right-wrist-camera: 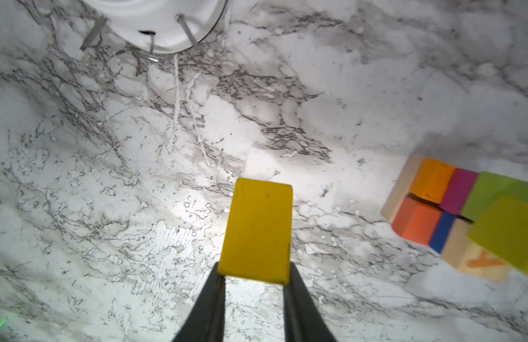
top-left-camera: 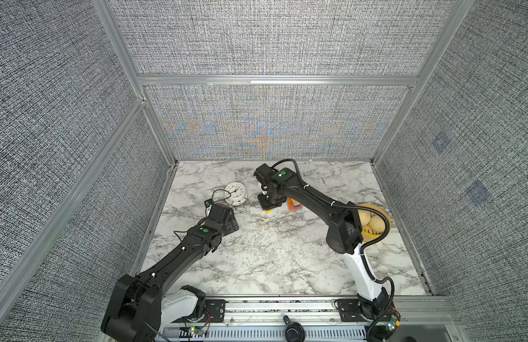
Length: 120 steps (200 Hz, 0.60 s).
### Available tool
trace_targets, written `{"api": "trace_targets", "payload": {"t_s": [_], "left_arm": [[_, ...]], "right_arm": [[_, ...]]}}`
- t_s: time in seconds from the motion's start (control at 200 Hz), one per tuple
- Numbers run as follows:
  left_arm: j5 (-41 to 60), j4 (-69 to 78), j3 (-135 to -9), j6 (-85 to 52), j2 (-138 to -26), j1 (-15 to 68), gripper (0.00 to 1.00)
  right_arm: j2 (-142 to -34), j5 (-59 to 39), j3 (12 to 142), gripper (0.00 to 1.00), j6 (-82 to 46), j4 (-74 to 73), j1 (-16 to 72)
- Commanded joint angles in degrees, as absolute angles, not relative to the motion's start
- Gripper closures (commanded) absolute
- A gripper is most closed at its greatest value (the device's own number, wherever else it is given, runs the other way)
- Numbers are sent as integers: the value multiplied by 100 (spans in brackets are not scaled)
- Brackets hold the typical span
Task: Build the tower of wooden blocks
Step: 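Carry the triangular block with the right gripper over the block stack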
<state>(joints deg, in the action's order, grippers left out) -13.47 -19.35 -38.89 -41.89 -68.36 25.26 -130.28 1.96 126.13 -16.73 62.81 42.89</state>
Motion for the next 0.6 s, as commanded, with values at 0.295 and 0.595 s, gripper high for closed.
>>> {"api": "trace_targets", "payload": {"t_s": [0.295,0.595], "left_arm": [[-894,-1969,-4902,-4047,-7963,2514,8],[-624,-2019,-5803,-3871,-8850,2518,9]], "right_arm": [[-12514,49,12582,78,-1207,6864,3637],[-12520,-7,12679,78,-1185,7003,3295]]}}
